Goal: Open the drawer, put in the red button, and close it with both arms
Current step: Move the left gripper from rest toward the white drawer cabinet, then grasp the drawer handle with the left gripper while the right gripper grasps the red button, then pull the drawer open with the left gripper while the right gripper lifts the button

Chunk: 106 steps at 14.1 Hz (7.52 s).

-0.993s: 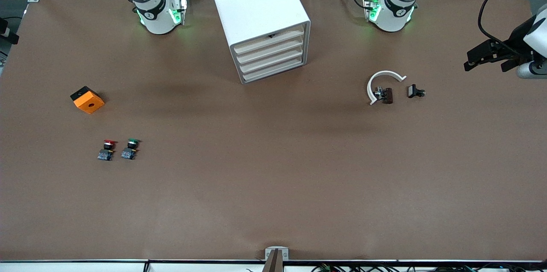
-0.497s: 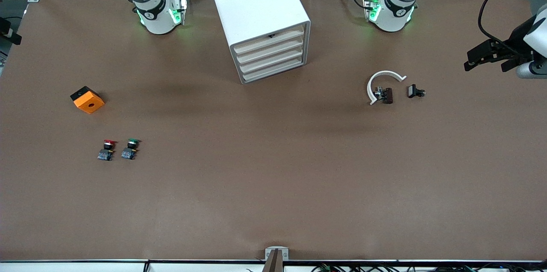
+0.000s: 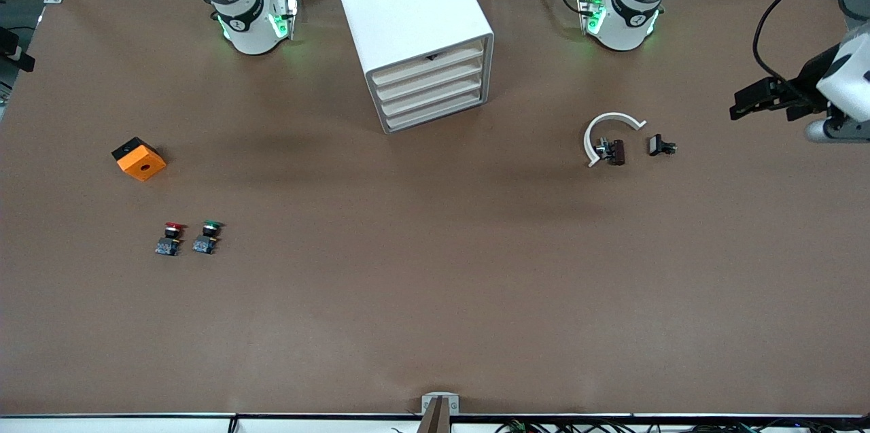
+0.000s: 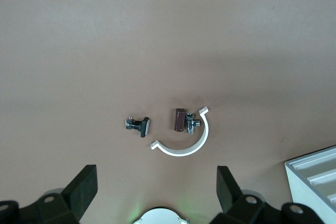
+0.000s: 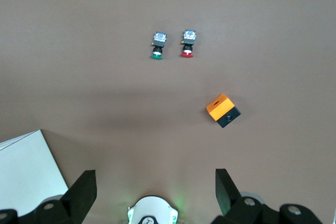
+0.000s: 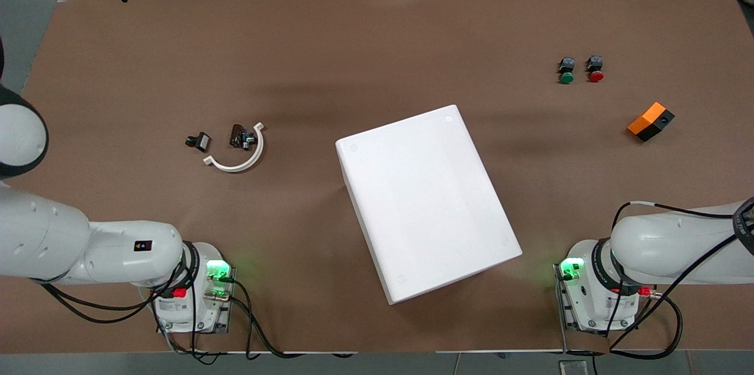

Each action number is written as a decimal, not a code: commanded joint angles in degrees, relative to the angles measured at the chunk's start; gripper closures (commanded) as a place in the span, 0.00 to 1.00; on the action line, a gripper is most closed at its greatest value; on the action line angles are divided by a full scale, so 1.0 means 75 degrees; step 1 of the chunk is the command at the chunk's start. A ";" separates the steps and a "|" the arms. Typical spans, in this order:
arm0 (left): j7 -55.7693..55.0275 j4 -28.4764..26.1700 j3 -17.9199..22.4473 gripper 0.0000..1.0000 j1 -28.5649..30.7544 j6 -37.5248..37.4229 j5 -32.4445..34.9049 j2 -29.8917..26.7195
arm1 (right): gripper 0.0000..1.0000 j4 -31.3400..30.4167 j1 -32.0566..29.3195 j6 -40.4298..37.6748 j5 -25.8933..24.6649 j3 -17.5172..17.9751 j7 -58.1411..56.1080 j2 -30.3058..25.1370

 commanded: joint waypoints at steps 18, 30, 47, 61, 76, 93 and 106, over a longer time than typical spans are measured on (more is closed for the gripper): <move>-0.7482 0.0868 -0.0125 0.00 -0.1676 0.1751 0.0068 0.3615 | 0.00 0.0006 -0.0370 0.0836 -0.0042 -0.0033 -0.0232 0.1575; -1.0452 0.1607 -0.0524 0.00 -0.1725 0.0064 -0.2414 0.5621 | 0.00 -0.1669 -0.0734 0.4676 -0.0152 -0.0033 0.0353 0.3026; -1.4845 0.1409 -0.0899 0.00 -0.1572 -0.1787 -0.6071 0.6757 | 0.00 -0.3509 -0.0359 0.9237 0.0040 0.0026 0.0399 0.4646; -1.6279 0.0975 -0.1180 0.40 -0.2614 -0.1917 -0.6857 0.6723 | 0.00 -0.3966 -0.0301 1.0082 0.0204 0.0038 0.0927 0.4997; -1.7122 0.0810 -0.1086 0.40 -0.3880 -0.1343 -0.6846 0.6664 | 1.00 -0.2747 -0.0219 0.7470 0.0355 0.0038 0.1159 0.4741; -1.6771 0.0974 -0.1086 0.88 -0.4267 -0.1342 -0.6858 0.6594 | 1.00 -0.2982 0.1959 0.4949 0.1130 0.0049 0.6091 0.1987; -1.6572 0.1256 -0.1086 0.86 -0.2722 -0.1331 -0.6998 0.6583 | 1.00 -0.2455 0.5404 0.5042 0.0696 0.0038 1.0850 0.1833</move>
